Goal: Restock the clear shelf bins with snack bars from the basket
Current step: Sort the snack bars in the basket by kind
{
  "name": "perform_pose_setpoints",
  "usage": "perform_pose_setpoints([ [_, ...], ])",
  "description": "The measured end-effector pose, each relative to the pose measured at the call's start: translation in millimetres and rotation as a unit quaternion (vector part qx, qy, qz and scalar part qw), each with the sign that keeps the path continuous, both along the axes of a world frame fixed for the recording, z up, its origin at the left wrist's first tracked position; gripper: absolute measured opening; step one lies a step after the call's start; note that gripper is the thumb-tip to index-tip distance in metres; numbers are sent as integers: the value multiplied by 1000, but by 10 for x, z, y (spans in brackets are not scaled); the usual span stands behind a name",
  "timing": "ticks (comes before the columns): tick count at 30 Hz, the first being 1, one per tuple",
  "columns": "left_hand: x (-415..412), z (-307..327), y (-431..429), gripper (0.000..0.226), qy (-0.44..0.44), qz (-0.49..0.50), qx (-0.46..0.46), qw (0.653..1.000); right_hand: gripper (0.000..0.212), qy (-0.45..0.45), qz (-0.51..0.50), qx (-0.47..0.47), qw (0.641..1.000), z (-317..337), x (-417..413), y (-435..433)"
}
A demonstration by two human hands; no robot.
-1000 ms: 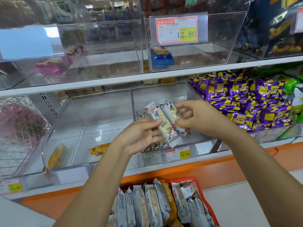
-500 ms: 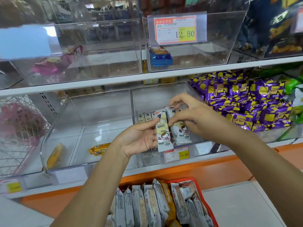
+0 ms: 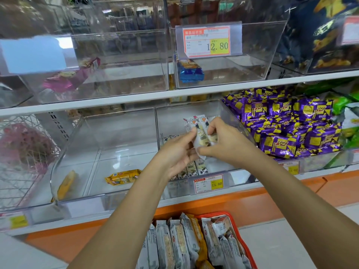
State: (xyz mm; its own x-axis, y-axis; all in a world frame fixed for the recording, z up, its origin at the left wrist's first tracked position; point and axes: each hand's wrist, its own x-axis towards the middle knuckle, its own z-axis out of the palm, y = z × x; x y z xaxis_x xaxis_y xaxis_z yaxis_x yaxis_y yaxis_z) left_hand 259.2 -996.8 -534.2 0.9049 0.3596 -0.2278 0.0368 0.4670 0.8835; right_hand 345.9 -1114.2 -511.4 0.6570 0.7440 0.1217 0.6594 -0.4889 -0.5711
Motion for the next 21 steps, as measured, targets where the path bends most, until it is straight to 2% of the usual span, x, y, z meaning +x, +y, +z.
perform_pose_setpoints([
  [2, -29, 31, 24, 27, 56, 45, 185, 980, 48, 38, -36, -43, 998, 26, 111, -1],
  [3, -60, 30, 64, 25, 89, 90, 310, 942, 50, 56, -46, -79, 994, 25, 172, -3],
  [5, -161, 8, 129, 31, 143, 179, 516, 825, 52, 64, -46, -183, 980, -23, 268, 24],
  [6, -219, -5, 147, 35, 165, 201, 571, 779, 52, 58, -40, -231, 970, -75, 305, 53],
  [8, -300, -59, 174, 39, 210, 201, 620, 729, 56, 58, -35, -286, 956, -201, 361, 133],
  [11, -347, -156, 139, 56, 256, 151, 624, 723, 59, 58, -42, -325, 943, -397, 409, 240],
  [14, -357, -194, 93, 66, 262, 135, 613, 733, 34, 61, -44, -353, 932, -600, 459, 358],
  [21, -409, -228, 103, 71, 270, 103, 606, 741, 13, 87, -21, -329, 940, -776, 487, 433],
])
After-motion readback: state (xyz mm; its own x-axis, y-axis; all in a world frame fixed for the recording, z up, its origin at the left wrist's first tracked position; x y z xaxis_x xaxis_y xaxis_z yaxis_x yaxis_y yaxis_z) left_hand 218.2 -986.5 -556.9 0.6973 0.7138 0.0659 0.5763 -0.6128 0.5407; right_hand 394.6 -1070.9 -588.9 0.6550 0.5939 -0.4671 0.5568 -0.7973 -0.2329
